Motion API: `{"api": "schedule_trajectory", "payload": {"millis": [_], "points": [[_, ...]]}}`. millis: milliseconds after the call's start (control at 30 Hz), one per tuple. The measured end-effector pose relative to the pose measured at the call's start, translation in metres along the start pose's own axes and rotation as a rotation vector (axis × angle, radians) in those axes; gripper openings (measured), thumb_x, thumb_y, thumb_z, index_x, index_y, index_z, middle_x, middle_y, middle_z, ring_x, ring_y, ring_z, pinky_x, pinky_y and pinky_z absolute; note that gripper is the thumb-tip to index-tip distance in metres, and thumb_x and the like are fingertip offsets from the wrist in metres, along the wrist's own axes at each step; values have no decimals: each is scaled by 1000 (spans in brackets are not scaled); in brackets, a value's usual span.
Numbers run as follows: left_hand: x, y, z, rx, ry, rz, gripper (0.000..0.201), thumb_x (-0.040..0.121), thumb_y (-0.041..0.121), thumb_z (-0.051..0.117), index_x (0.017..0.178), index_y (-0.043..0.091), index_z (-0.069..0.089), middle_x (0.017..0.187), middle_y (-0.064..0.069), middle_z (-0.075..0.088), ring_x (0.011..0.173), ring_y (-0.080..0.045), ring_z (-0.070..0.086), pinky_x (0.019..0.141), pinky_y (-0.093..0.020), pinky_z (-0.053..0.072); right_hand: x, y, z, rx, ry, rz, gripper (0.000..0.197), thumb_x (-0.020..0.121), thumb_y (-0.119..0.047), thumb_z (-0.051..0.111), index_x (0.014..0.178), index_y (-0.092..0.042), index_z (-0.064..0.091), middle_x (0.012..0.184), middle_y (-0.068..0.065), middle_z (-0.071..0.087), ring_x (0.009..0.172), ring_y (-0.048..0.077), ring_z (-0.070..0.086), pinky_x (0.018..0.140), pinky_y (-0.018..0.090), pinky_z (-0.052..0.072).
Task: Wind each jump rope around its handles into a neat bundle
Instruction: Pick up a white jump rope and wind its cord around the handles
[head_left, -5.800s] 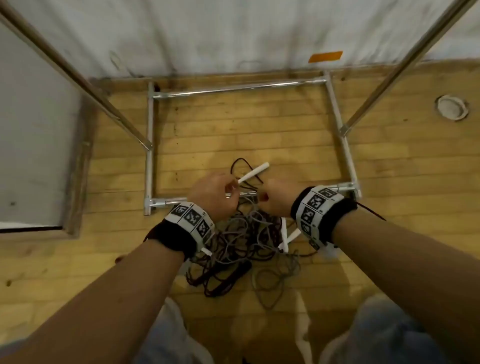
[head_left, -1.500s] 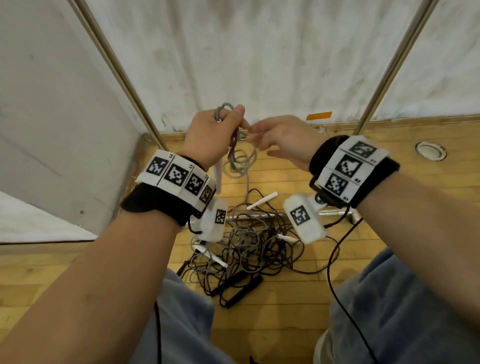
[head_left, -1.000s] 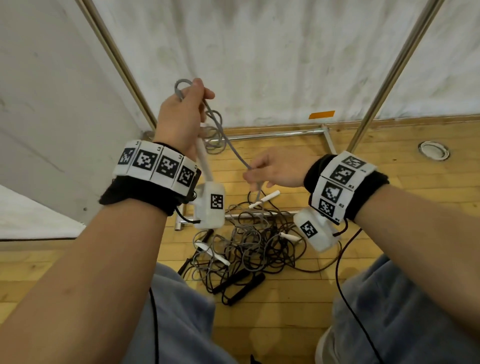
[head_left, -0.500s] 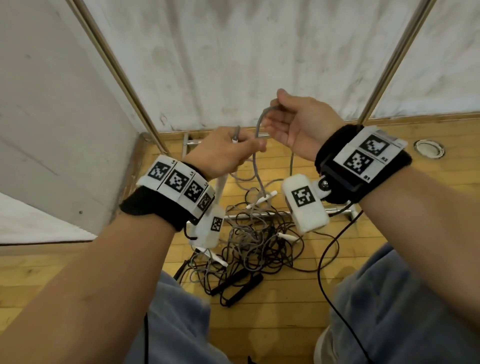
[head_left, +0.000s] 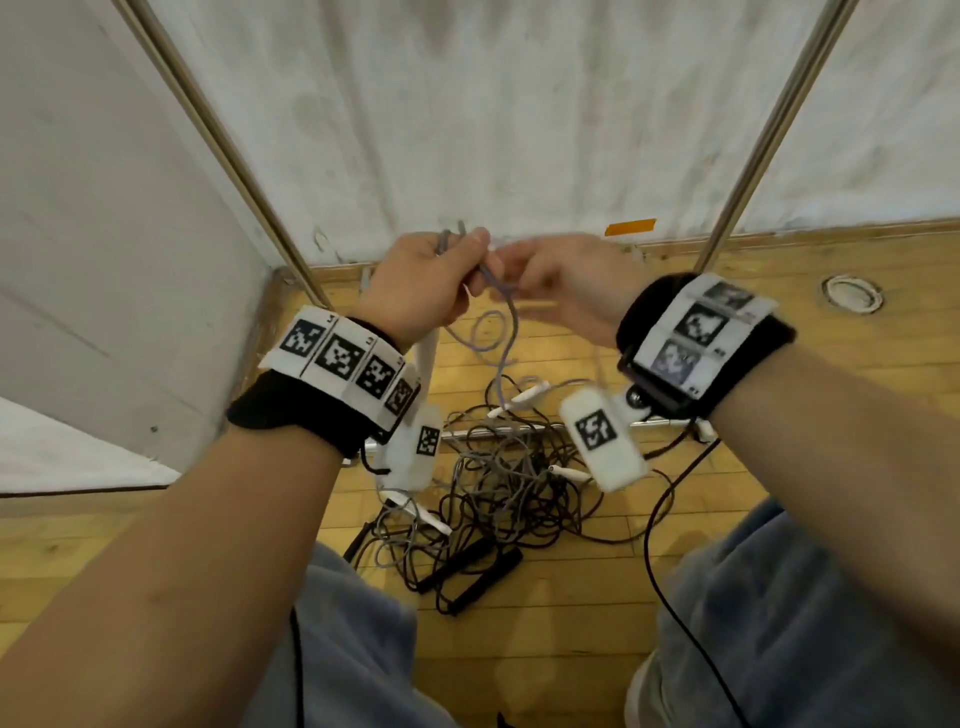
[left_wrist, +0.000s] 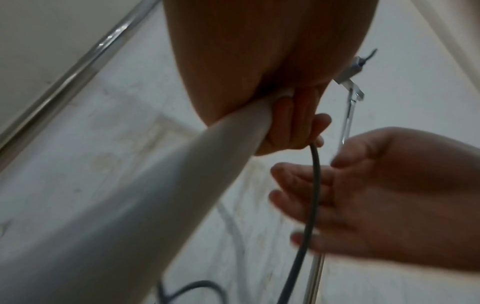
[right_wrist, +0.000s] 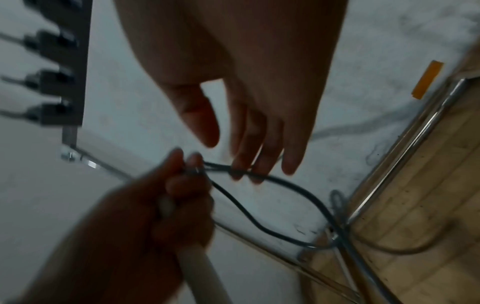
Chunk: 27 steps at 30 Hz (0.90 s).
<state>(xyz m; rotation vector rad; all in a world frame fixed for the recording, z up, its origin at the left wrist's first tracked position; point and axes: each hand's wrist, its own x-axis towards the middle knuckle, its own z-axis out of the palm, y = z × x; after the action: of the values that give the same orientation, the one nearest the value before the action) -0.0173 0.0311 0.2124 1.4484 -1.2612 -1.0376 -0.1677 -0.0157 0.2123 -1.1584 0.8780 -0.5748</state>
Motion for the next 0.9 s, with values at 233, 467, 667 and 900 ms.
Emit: {"api": "schedule_trajectory", "payload": {"millis": [233,467,667,900], "points": [[5,-2,-31,-89,301,32,39,100,30,44,69,16,63,48,11,50,37,-4,37,38,-17,29,-12,46,17,-811,-307,146,19,96,-24,49,83,-19,63,86,-3,68,78,7,61,64,15,42],[-5,-13,-38,34,207,-74,33,93,42,54,94,13,68,70,0,65,45,-9,42,44,-20,35,-13,31,7,-568,-11,12,30,98,-20,43,77,-11,63,74,5,58,67,16,55,59,23,51],[-12,-18,-3,390,-283,-83,11,84,40,66,76,32,70,67,11,64,48,-3,45,55,-26,39,-10,7,14,7,199,-66,29,99,-13,41,74,-6,54,65,7,50,52,16,47,44,22,43],[-9,-19,12,298,-226,-15,8,90,33,62,86,36,68,64,21,56,54,5,50,60,-25,38,-5,-22,-4,407,308,-172,30,100,-15,42,74,-6,55,65,5,51,49,11,53,49,20,49]]}}
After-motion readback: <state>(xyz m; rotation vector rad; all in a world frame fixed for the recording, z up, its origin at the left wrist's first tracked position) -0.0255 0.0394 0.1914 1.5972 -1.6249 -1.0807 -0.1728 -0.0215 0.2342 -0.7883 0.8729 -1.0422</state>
